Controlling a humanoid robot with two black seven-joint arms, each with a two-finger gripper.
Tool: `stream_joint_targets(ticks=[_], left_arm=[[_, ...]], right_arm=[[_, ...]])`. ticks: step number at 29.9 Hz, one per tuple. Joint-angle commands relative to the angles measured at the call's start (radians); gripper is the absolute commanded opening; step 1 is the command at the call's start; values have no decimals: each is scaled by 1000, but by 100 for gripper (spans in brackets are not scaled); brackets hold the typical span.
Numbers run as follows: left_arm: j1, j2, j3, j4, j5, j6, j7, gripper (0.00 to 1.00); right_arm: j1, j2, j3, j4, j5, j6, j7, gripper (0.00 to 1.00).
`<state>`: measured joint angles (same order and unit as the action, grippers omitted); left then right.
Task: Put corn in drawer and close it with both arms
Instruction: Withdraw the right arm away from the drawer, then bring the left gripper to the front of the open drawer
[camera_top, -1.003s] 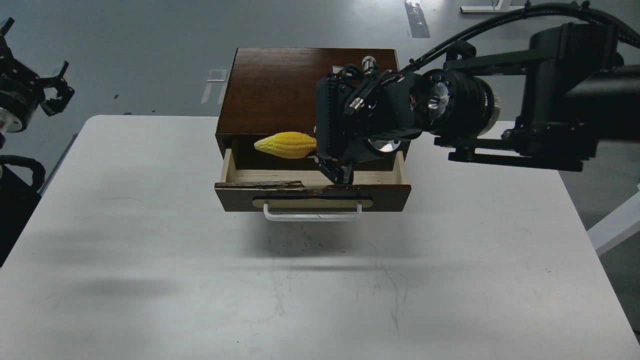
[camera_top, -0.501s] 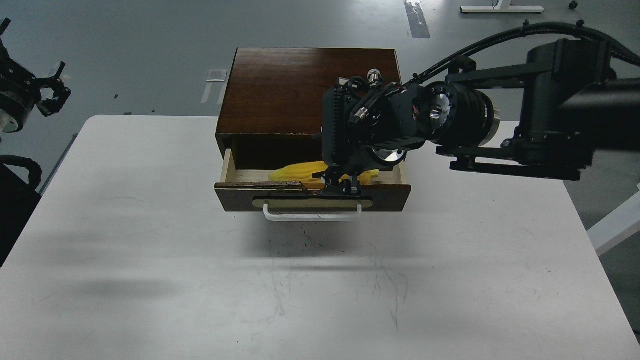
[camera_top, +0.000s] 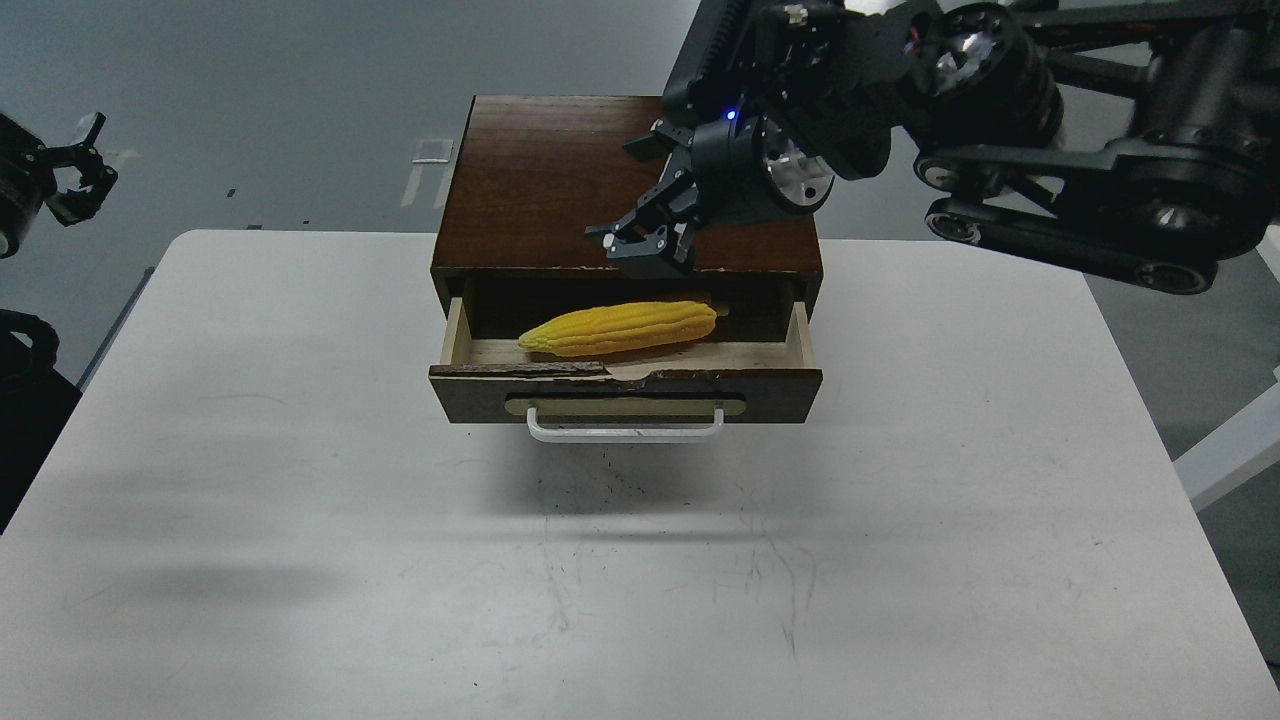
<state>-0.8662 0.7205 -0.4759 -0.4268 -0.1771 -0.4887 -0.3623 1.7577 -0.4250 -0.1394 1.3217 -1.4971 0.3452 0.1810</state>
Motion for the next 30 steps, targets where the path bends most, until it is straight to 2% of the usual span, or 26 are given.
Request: stream_joint_targets(ticks=[1,3,5,11,15,20,23,25,26,28,30], left_arm=[[-2,40,-3,-13,30,0,0,93],[-4,48,-1,-38,34,0,0,93],[-5,101,-3,-122,92,0,0,93],[-16,126,-13,-302,295,0,2,93],[-75,114,-17,-499,512,0,0,89],[-97,105,-32,-696,697,0,0,81],[-97,112,-33,-818,823,0,-1,78],[-96,122,-30,-935,1009,0,-3,78],[-93,128,-32,-969,1068,0,-6,78],[-86,140,-32,-1068,1215,0,-38,76],[-85,146,-17,-1124,1309,0,-79,69]], right_arm=[[8,-79,30,-42,246,12,-5,99],[17,-117,35,-55,325,35,-8,99],[28,-191,43,-76,466,79,-11,99],[-9,-305,57,-151,762,81,-11,99],[-67,-400,66,-216,1047,87,-11,100],[-104,-497,76,-248,1234,107,-9,100],[-144,-518,83,-320,1389,141,-11,100],[-210,-517,83,-428,1553,143,-12,100],[-228,-514,83,-456,1590,143,-12,100],[-297,-508,89,-547,1676,143,-11,100],[-361,-488,112,-617,1730,143,-9,100]])
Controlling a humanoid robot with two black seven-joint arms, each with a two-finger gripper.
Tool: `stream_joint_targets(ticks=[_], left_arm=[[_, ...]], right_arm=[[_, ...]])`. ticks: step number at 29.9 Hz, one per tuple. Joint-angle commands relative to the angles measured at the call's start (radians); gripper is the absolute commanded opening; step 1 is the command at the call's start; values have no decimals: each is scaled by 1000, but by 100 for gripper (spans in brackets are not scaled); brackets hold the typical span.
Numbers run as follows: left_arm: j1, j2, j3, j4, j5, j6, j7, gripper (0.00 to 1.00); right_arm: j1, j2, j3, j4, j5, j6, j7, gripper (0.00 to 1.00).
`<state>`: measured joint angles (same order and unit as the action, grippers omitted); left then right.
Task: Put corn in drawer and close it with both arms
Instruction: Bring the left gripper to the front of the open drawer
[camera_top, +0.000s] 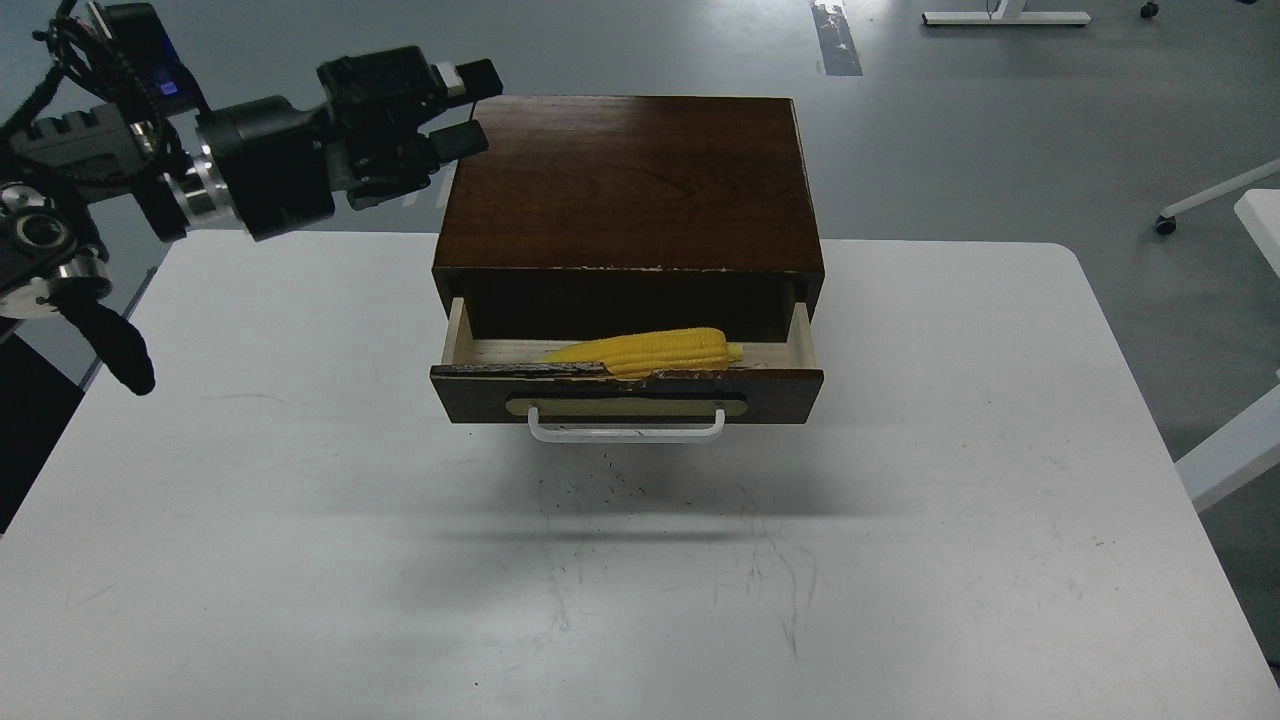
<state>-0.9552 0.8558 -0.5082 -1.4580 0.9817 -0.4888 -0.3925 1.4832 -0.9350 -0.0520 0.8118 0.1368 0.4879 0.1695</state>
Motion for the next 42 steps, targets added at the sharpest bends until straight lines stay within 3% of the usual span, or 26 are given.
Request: stream_joint_targets(ticks=[1,2,3,5,6,16,20,28,42], left_arm=[[4,11,16,-111,175,0,-54,65],[4,11,16,-146,227,0,-55,57],[3,11,16,-180,280,0,-58,41],[1,12,16,-209,331,0,-62,19],[-2,12,16,-234,377,0,-62,0],[-28,-3,115,-297,825,0,-68,0],[-23,-12,175,-298,946,0,-68,0],[-23,-81,229,-282,1200,0,-65,0],[-31,-142,272,-242,1200,0,-55,0]], right_arm=[[-109,33,35,-126,107,1,2,100],[-148,51,67,-156,118,1,2,100],[-184,56,104,-175,118,1,2,100],[-221,58,138,-183,118,1,2,100],[-254,58,161,-186,118,1,2,100],[-337,85,193,-218,132,1,18,100],[-472,99,259,-229,262,1,85,100],[-658,200,437,-233,385,1,96,100],[-747,324,517,-393,386,1,96,100]])
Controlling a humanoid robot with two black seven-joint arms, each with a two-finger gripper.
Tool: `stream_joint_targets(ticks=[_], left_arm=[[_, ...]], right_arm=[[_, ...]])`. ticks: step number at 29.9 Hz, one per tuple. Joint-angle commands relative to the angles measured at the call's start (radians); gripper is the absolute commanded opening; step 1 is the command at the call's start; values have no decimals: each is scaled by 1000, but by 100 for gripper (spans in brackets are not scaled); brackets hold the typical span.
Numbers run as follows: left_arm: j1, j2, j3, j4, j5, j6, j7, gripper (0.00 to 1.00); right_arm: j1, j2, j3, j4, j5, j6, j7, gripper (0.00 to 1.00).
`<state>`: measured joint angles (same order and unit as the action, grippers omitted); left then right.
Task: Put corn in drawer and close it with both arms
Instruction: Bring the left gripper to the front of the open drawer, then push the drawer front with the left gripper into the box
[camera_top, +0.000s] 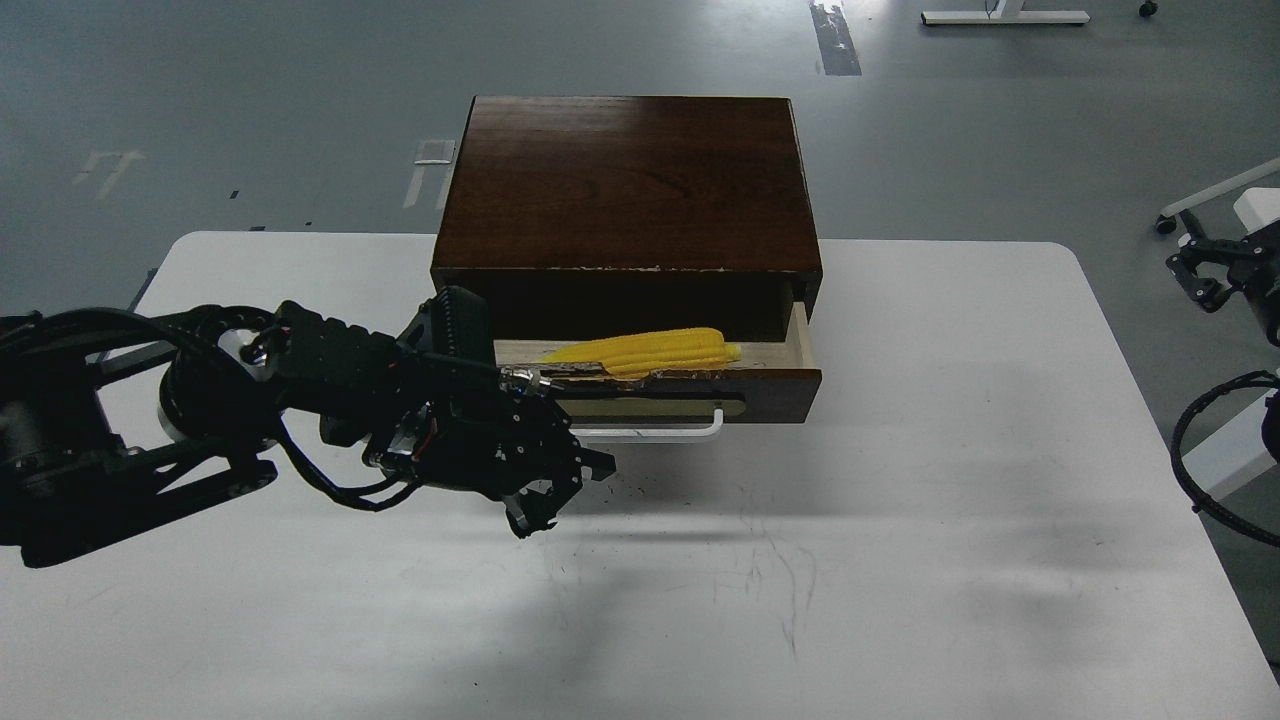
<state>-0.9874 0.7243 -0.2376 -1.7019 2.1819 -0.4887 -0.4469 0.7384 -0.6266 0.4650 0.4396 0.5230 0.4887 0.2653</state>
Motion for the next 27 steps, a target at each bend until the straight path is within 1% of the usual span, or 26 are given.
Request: stream_joint_targets(ticks=[1,18,27], left_arm=[[1,-13,3,2,0,0,-1,0],[-11,-29,1,96,0,0,1,0],[-51,-51,1,156,0,0,2,0]], right_arm=[[-2,16,0,-21,0,0,0,100],[-4,18,-3,-41,-5,0,-1,100],[-4,18,-3,-42,-5,0,-3,100]])
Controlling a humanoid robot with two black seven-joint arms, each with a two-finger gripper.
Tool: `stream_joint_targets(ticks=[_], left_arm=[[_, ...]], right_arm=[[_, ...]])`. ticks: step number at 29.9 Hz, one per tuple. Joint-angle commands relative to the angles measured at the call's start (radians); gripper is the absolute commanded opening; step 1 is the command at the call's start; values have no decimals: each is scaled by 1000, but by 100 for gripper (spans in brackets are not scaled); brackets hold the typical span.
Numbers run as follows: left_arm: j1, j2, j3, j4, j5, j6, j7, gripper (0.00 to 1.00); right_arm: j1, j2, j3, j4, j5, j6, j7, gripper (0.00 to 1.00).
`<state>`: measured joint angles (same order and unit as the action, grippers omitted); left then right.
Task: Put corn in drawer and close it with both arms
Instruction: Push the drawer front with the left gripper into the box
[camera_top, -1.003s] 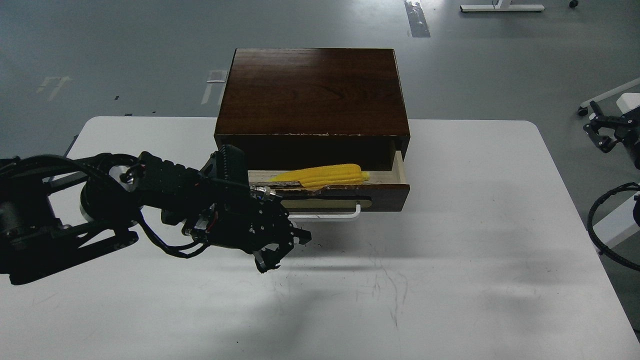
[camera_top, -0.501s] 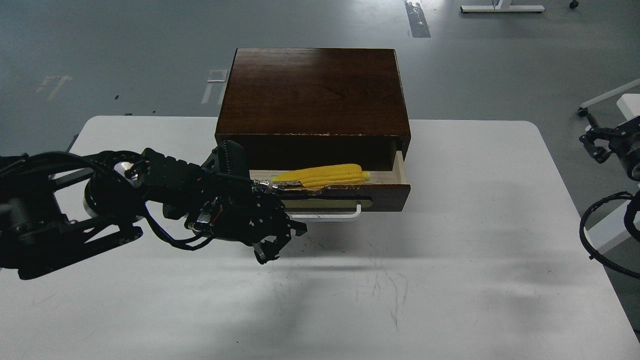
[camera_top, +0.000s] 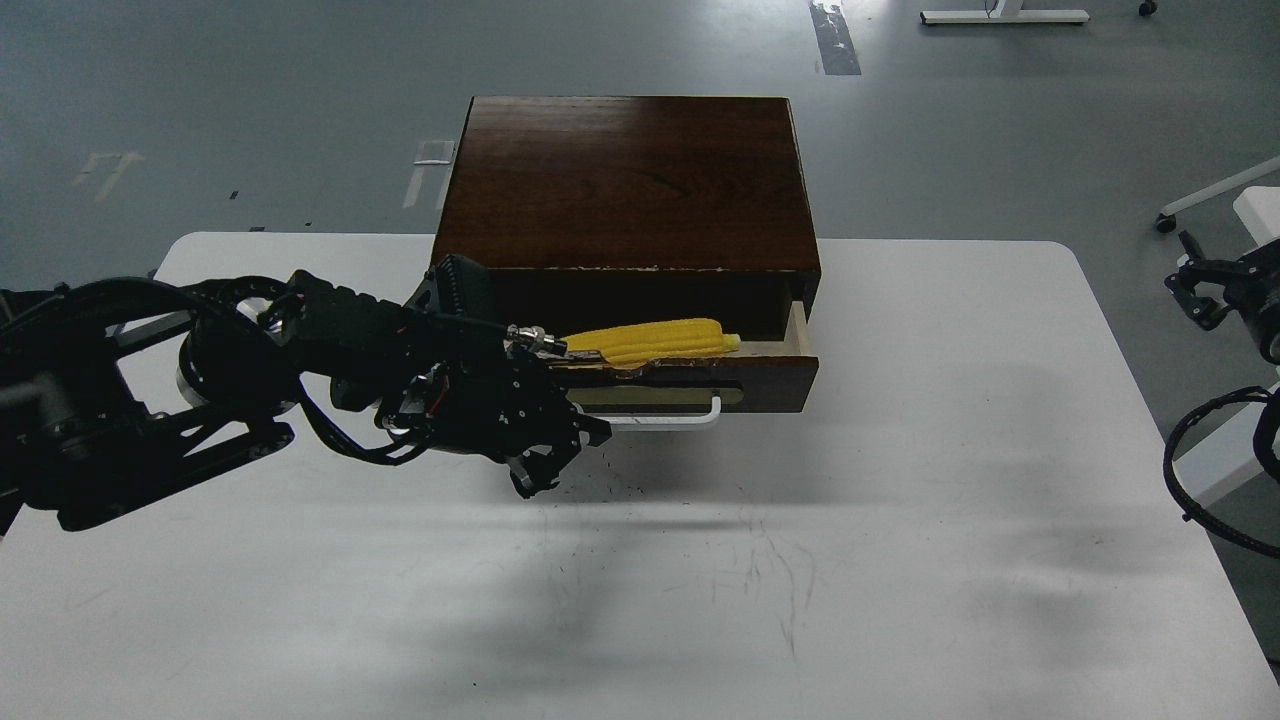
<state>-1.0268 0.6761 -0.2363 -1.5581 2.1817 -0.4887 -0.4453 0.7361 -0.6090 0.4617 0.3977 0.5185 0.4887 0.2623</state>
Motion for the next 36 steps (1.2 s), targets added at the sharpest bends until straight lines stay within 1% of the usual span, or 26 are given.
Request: stream_joint_targets(ticks=[1,7,11,22,36], left_arm=[[-15,-3,0,16,0,0,0,0],[-35,-15,0,56,0,0,0,0],[-35,-30,0,114,0,0,0,0],[-52,-58,0,173,0,0,0,0],[-52,-95,2,213,0,0,-1,0]], right_arm=[[-1,0,0,0,0,0,0,100],[-1,0,0,1,2,0,0,100],[3,-2,-2,0,0,0,-3,100],[11,-5,-2,0,0,0,-6,100],[16,-15,-3,-7,-5,0,-8,100]])
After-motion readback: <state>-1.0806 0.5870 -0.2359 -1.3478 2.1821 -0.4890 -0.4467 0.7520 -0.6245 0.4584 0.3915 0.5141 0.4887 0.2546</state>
